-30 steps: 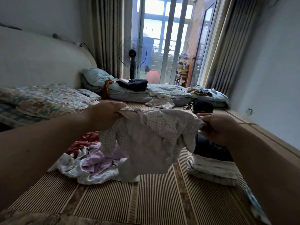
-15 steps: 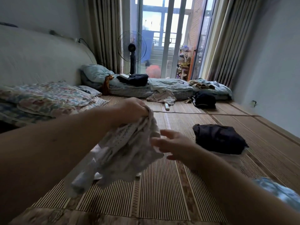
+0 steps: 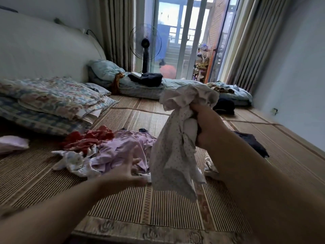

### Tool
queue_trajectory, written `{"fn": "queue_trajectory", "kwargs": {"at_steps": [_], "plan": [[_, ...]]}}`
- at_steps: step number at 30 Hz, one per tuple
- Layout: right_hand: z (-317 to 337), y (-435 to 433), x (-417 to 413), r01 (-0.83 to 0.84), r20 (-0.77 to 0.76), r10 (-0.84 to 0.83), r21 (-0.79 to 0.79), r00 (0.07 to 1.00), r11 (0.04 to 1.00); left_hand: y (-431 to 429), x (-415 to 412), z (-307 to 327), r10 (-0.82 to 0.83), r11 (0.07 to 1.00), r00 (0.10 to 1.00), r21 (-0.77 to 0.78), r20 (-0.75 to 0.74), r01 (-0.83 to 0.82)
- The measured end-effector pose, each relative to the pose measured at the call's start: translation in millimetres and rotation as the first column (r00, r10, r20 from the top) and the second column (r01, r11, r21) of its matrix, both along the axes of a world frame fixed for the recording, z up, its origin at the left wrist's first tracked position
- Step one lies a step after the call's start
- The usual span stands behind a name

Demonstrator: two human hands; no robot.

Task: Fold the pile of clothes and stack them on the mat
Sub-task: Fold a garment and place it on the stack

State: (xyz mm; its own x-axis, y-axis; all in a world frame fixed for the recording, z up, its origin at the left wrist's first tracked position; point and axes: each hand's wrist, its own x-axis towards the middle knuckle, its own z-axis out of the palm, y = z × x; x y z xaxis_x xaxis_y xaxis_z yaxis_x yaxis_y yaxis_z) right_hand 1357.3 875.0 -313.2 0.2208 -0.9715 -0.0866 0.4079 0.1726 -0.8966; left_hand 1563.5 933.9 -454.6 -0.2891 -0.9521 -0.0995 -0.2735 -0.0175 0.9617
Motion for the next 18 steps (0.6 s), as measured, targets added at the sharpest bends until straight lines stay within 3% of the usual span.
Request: {"fn": "queue_trajectory", "kwargs": {"at_steps": [3,4,5,6,7,9,14,16,18], "plan": [[5.0,-6.8,-13.4,-0.006,0.099,0.010,-0.039,0.995,0.999,2.8,-22.8,-28.2,-0.056,0.991,0.987,-0.114,0.153,0.074],[3.3,-8.6,-19.4,0.004,0.110,0.000,-0.036,0.994,0.999,0.5,-23.8,-32.9,-0.111,0.957,0.978,-0.245,0.176,0.153],[0.8,-8.9,-25.9,0.018,0.111,-0.016,-0.023,0.994,1.000,-11.3,-23.9,-28.9,-0.034,0.947,0.998,-0.317,0.054,0.049],[-3.3,-9.1,-32.1,0.024,0.114,-0.023,-0.005,0.993,1.000,-25.1,-29.9,-19.2,0.072,0.962,0.978,-0.247,-0.196,-0.120],[-8.9,-8.0,-38.4,0.030,0.110,-0.031,0.017,0.993,0.999,-29.7,-34.8,-10.2,0.079,0.965,0.919,-0.202,-0.386,-0.167],[-24.6,-3.3,-50.3,0.051,0.078,-0.056,0.064,0.995,0.997,-27.7,-53.5,22.4,0.131,0.952,0.858,-0.178,-0.496,-0.248],[-72.0,11.3,-72.0,0.103,-0.165,-0.064,0.239,0.984,0.966,-43.3,-70.0,48.6,0.181,0.958,0.881,-0.126,-0.437,-0.259],[-81.1,23.3,-69.5,0.124,-0.346,-0.043,0.217,0.937,0.968,-50.0,-73.5,51.3,0.168,0.954,0.951,-0.199,-0.260,-0.223],[-89.5,33.3,-60.8,0.091,-0.569,-0.050,0.044,0.820,0.995,-50.3,-78.7,59.9,0.190,0.948,0.981,-0.266,0.042,-0.172]]}}
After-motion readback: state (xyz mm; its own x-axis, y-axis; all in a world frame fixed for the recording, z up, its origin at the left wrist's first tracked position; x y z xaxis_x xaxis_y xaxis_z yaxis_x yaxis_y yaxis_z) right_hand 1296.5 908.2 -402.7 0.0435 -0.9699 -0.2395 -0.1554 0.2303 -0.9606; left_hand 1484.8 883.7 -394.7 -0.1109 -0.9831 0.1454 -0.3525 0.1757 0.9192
